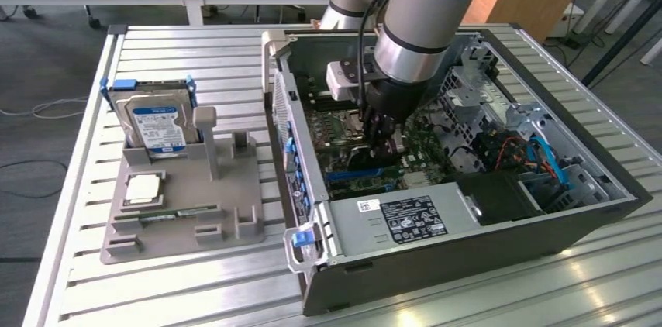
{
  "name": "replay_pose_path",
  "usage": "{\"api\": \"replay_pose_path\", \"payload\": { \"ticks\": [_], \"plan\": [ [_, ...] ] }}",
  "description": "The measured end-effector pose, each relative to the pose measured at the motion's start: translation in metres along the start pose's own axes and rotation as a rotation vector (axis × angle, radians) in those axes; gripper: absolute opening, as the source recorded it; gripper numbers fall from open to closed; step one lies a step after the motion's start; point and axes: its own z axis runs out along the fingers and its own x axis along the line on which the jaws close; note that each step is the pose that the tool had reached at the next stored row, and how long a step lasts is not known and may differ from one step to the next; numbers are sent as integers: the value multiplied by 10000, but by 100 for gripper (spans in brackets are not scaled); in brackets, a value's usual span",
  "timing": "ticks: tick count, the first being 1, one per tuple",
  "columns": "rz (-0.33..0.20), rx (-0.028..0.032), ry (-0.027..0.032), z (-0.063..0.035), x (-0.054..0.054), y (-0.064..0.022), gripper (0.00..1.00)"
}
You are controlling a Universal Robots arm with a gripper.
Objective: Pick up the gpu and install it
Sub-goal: 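Insert the gpu into the slot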
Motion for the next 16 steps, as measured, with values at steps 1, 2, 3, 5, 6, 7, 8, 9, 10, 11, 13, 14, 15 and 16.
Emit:
{"api": "replay_pose_path", "payload": {
  "ticks": [1,2,3,5,6,7,8,9,10,11,13,14,15,16],
  "plan": [
    [0,0,-1,1,0,0,27],
    [0,0,-2,1,0,0,27],
    [0,0,-2,2,0,0,27],
    [0,1,-1,2,0,0,27],
    [0,2,-2,4,0,0,27],
    [0,1,-2,6,0,1,27],
    [0,2,-2,8,0,2,27],
    [0,1,-2,10,0,2,27],
    [5,1,-2,11,0,2,27],
    [11,0,-1,11,0,2,27],
    [19,1,-2,11,1,2,27],
    [23,1,-2,11,1,3,27],
    [31,1,-2,11,1,2,27],
    [46,3,-2,12,1,2,27]
  ]
}}
